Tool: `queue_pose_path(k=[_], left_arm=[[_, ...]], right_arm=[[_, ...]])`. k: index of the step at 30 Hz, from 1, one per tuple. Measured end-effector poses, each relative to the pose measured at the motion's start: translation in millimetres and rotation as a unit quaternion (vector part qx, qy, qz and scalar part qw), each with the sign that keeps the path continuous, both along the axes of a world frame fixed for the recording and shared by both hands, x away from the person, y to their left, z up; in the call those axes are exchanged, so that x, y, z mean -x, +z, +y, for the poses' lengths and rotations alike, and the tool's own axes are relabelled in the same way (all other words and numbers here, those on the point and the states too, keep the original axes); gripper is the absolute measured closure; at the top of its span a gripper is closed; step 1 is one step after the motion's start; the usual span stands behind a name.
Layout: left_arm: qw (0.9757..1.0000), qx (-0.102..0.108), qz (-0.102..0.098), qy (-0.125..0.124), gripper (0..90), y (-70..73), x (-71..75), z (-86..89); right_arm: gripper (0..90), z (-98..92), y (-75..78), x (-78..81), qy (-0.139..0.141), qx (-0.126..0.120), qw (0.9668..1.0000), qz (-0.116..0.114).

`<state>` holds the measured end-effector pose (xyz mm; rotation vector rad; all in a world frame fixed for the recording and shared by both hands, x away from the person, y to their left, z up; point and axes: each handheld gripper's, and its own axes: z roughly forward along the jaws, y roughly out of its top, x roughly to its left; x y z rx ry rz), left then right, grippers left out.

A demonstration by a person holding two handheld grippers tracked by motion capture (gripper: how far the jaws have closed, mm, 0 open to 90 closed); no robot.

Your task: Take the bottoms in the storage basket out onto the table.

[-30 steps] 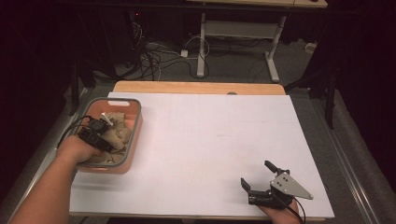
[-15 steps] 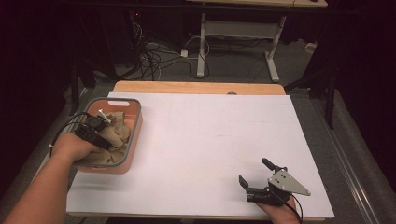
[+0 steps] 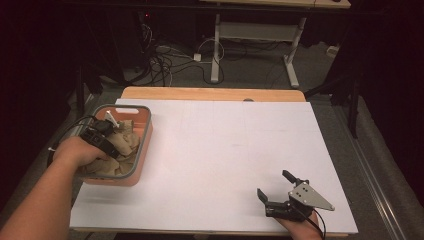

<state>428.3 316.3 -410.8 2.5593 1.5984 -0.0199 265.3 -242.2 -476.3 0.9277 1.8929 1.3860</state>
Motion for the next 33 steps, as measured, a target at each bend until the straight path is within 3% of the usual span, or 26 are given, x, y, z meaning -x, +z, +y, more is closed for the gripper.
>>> queue_pose_path(k=[5, 13, 33], left_arm=[[0.9998, 0.007, 0.017, 0.012, 58.7, 5.2, -4.2, 0.8], [0.9994, 0.005, 0.033, 0.008, 58.9, 12.6, -7.4, 1.5], [0.998, -0.001, 0.059, -0.022, 62.8, 38.1, -14.8, -6.9]], right_arm=[[0.4, -1.7, 0.3, 0.0, -0.003, 0.0, 1.0, 0.001], [0.3, -1.7, 0.7, 0.3, -0.002, -0.001, 1.0, 0.0], [0.4, -5.4, 3.6, 0.6, -0.008, -0.012, 0.9999, -0.002]])
